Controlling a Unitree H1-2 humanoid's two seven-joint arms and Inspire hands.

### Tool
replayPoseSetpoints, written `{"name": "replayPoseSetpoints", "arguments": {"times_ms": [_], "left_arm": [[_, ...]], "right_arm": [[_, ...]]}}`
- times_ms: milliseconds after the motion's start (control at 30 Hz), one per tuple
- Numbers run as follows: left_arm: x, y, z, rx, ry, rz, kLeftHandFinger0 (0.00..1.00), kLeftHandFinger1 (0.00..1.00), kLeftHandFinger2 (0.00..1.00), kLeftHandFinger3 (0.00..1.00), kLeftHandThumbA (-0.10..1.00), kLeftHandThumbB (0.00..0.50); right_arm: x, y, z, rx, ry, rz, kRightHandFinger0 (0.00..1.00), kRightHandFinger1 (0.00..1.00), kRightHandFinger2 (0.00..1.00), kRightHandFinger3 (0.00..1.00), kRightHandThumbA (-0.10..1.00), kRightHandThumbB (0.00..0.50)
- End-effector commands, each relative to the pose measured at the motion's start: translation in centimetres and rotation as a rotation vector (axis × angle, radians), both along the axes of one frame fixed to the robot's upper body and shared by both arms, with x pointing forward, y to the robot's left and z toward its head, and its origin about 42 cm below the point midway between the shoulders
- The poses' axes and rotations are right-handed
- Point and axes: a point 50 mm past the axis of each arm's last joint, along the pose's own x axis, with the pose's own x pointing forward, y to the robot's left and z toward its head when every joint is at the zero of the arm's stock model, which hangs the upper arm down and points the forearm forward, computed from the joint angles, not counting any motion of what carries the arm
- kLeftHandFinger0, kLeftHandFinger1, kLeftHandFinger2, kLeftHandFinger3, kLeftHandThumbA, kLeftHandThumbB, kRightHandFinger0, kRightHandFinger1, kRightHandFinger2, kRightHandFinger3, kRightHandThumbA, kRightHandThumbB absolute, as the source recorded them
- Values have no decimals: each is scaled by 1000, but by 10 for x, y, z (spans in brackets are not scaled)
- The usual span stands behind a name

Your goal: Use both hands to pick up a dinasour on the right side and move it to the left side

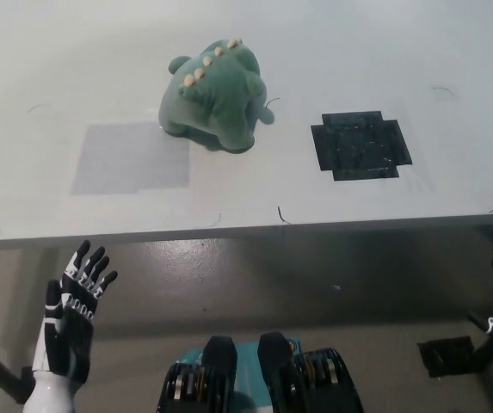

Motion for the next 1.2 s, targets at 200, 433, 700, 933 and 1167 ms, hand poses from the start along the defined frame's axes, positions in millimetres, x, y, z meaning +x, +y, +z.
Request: {"name": "replayPoseSetpoints", "arguments": {"times_ms": [200,433,700,933,1167], "left_arm": [[1,-9,7,-20,-71,-9,1000,1000,1000,1000,1000,451],[-1,-9,6,-21,-62,-9,1000,1000,1000,1000,1000,442],[-4,-12,6,-27,-61,-24,1000,1000,1000,1000,1000,410],[-4,-15,5,-35,-53,-26,1000,1000,1000,1000,1000,438],[-4,-15,5,-37,-50,-27,1000,1000,1000,1000,1000,437]], "right_arm": [[-1,-1,7,6,-90,-1,1000,1000,1000,1000,1000,124],[-2,-1,9,0,-102,3,1000,1000,1000,1000,1000,105],[-1,-2,13,9,-114,-9,1000,1000,1000,1000,1000,89],[-2,2,12,11,-123,-10,1000,1000,1000,1000,1000,87],[-2,3,12,0,-129,-17,1000,1000,1000,1000,1000,88]]}}
